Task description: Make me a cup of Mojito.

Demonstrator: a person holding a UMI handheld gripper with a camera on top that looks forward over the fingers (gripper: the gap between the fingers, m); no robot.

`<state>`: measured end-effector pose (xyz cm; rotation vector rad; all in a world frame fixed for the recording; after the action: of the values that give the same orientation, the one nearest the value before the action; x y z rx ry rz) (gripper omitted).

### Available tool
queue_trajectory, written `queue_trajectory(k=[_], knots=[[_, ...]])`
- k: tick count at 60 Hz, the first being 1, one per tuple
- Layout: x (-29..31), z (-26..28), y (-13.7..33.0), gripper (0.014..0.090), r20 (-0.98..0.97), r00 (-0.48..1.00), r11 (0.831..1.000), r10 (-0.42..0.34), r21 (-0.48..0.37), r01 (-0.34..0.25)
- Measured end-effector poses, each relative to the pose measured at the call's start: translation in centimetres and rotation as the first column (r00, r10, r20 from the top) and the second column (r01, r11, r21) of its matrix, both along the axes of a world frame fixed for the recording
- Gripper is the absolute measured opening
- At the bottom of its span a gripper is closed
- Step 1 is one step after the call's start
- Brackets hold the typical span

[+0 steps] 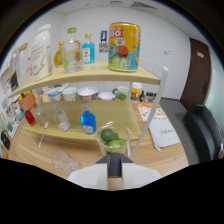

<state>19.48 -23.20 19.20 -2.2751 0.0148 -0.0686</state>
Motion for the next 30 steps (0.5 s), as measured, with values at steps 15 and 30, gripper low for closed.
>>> queue_trajectory(k=[15, 30], knots=[[-5.0, -4.8, -3.8, 0.0161, -0.014, 0.999, 0.997, -0.03, -0.071, 0.029], [-7.4, -5.4, -3.6, 0.0162, 0.071, 0.997, 0.998, -0.031, -0.058, 0.035]])
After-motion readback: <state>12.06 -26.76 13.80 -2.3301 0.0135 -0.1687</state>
